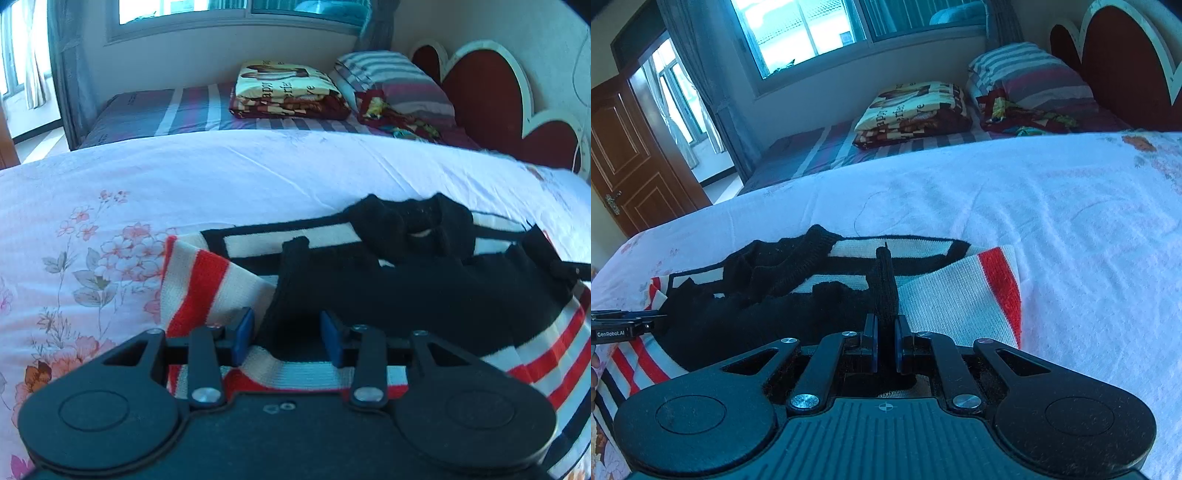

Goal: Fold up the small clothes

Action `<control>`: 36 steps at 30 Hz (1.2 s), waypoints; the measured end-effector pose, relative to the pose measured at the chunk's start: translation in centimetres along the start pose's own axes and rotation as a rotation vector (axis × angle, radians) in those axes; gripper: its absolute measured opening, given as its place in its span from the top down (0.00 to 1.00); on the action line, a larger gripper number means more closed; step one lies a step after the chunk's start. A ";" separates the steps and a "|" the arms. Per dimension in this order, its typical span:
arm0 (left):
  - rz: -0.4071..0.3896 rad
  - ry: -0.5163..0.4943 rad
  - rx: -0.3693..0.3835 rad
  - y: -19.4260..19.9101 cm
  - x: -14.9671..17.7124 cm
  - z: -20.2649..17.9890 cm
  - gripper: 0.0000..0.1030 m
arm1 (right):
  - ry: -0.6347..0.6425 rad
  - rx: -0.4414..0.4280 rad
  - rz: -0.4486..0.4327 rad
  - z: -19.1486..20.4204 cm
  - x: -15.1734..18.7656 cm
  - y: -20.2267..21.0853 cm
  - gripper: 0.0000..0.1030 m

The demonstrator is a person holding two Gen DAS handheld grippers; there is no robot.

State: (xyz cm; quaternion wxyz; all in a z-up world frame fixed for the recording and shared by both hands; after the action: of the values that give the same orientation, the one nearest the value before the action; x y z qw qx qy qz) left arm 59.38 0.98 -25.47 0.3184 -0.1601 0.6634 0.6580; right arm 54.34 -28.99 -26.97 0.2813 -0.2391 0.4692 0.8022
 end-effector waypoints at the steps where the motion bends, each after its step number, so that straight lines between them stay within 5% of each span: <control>1: -0.005 -0.004 0.006 0.1 0.0 -0.2 0.72 | -0.009 -0.002 0.005 -0.1 0.0 -0.2 0.92; 2: 0.006 0.008 0.026 0.1 0.1 -0.3 0.96 | -0.017 -0.003 0.007 -0.1 0.2 -0.3 0.92; 11: -0.227 0.121 -0.049 4.2 -3.4 0.8 0.96 | 0.050 0.038 -0.175 1.1 -3.4 2.9 0.93; 14: -0.216 0.165 -0.074 3.3 -3.9 1.6 0.96 | 0.039 0.068 -0.175 0.3 -4.0 2.2 0.93; 19: -0.110 0.131 -0.125 -0.1 -1.0 1.3 0.95 | 0.035 0.142 -0.031 -2.1 -1.7 -1.9 0.92; 22: -0.120 0.107 -0.160 0.3 -0.8 1.2 0.85 | 0.027 0.151 -0.045 -2.4 -1.6 -1.7 0.91; 24: -0.137 0.107 -0.177 1.7 -1.1 1.2 0.67 | 0.020 0.164 -0.083 -2.1 -2.0 -0.3 0.91; 27: -0.197 0.090 -0.145 4.6 -1.4 0.4 0.55 | 0.064 0.141 -0.118 0.0 -2.3 1.9 0.91; 33: -0.142 0.000 -0.014 5.8 -0.1 -5.9 0.47 | 0.121 -0.007 -0.046 7.4 -0.2 0.5 0.91; 36: -0.100 -0.040 -0.021 4.6 1.3 -8.5 0.47 | 0.128 -0.029 -0.005 9.6 1.7 -1.3 0.91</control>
State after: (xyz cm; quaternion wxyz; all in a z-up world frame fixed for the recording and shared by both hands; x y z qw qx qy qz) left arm 53.70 -6.62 -23.36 0.3623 -0.1834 0.6411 0.6513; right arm 52.81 -19.55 -24.55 0.2491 -0.2953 0.4741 0.7912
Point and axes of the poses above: each gripper's, at about its wrist camera, not at the fingertips, and y roughly against the way its jaws point, z to its left, x to its underside, the point moved 9 cm from there along -y, roughly the way its jaws point, and after that the axes turned 10 degrees about -x, right-handed, at the moved point
